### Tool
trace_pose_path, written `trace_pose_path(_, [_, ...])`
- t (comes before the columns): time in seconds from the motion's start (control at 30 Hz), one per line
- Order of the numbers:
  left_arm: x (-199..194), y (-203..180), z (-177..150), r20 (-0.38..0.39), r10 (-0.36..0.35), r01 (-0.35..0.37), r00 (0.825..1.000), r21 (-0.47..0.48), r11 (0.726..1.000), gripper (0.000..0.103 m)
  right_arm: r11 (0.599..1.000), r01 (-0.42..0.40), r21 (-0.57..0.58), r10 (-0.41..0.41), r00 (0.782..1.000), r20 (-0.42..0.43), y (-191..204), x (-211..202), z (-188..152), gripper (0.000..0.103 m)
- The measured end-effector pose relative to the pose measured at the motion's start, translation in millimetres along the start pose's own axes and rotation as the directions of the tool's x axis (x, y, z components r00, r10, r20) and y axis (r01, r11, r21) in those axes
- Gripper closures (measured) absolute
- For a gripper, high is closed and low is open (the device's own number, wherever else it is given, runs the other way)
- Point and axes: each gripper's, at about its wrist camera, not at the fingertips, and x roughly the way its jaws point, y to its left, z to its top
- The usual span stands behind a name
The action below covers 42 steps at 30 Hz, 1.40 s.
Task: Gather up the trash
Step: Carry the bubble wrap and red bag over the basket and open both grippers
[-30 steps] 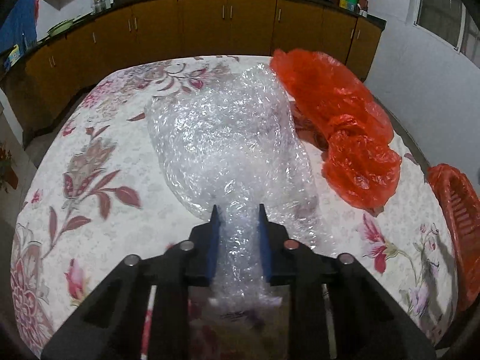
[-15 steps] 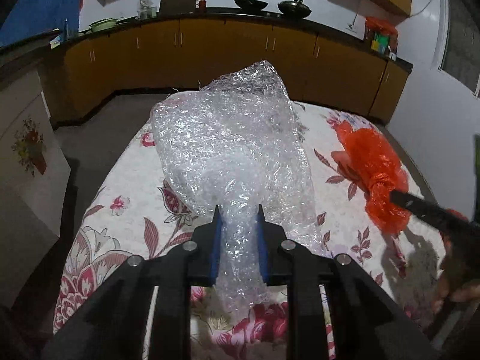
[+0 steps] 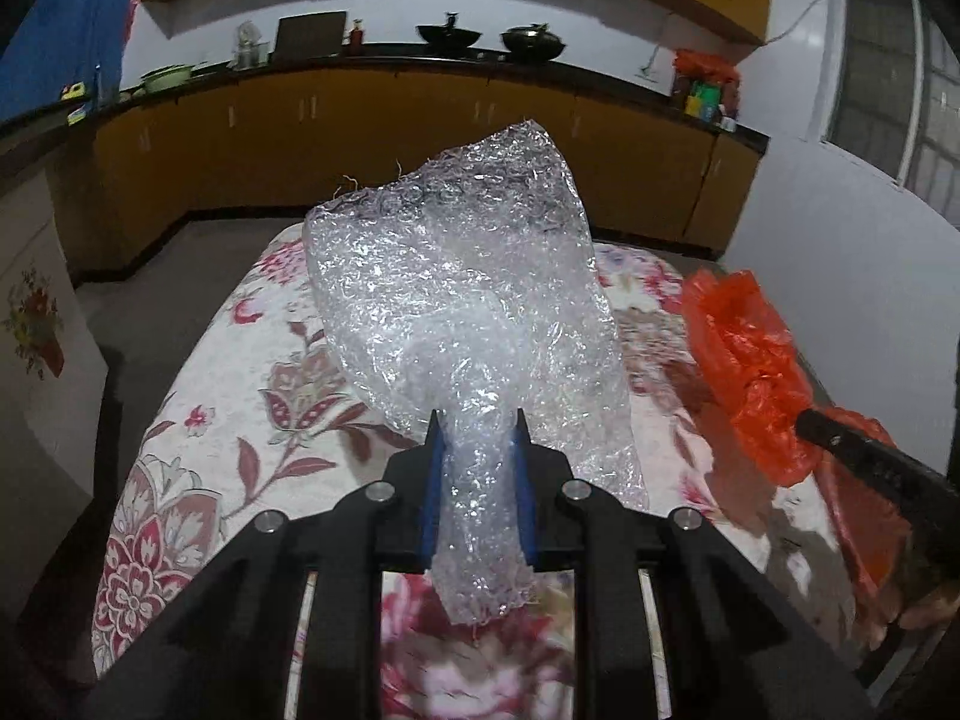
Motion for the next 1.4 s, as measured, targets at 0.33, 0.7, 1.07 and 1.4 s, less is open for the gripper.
trace_pose_path(0.33, [-31, -46, -8, 0.015, -0.101, 0.1, 0.995, 0.07, 0.993, 0.082, 0.998, 0.06, 0.002, -0.06, 0.986, 0.153, -18, -91, -4, 0.1])
trace_pose_path(0.7, [-61, -126, -13, 0.017, -0.267, 0.258, 0.964, 0.196, 0.946, 0.082, 0.979, 0.192, 0.072, -0.205, 0.94, 0.271, -66, -171, -9, 0.1])
trace_pose_path(1.07, [-67, -200, -24, -0.046, -0.397, 0.394, 0.917, 0.278, 0.876, 0.082, 0.947, 0.272, 0.168, -0.311, 0.907, 0.284, -111, -197, -25, 0.1])
trace_pose_path(1.4, [-44, -256, -40, -0.156, -0.469, 0.494, 0.869, 0.308, 0.813, 0.082, 0.931, 0.275, 0.239, -0.335, 0.904, 0.264, -136, -195, -30, 0.1])
